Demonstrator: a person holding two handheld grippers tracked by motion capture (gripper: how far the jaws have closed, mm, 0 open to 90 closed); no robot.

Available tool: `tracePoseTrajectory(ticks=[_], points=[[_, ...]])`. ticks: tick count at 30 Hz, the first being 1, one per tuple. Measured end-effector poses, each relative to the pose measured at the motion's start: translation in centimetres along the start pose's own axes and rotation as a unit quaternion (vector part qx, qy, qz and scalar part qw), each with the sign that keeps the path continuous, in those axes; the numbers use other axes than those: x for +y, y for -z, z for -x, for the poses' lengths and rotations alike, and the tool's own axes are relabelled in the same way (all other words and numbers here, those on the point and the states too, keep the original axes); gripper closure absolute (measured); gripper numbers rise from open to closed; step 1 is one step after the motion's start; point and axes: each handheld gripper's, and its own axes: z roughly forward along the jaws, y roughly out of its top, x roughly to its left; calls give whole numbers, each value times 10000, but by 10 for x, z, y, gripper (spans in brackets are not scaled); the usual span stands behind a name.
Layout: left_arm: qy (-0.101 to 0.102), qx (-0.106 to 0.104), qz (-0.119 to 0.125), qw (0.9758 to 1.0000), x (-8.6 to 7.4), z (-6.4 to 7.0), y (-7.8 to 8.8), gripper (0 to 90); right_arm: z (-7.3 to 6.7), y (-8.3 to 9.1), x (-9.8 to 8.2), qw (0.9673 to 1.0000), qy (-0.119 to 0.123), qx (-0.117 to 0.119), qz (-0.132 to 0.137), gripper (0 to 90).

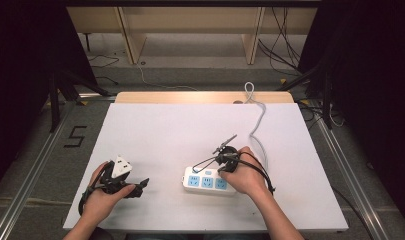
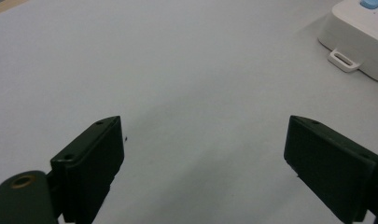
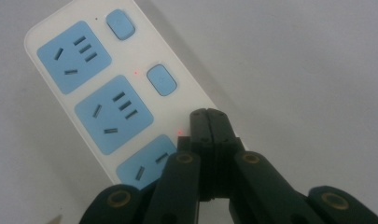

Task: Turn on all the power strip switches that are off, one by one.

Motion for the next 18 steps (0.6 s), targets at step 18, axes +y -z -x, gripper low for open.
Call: tracePoseTrajectory(ticks=[18], points=[[-3, 6, -10, 10000, 0, 0, 0, 119, 2, 7, 2, 9998, -73, 94, 189, 900]])
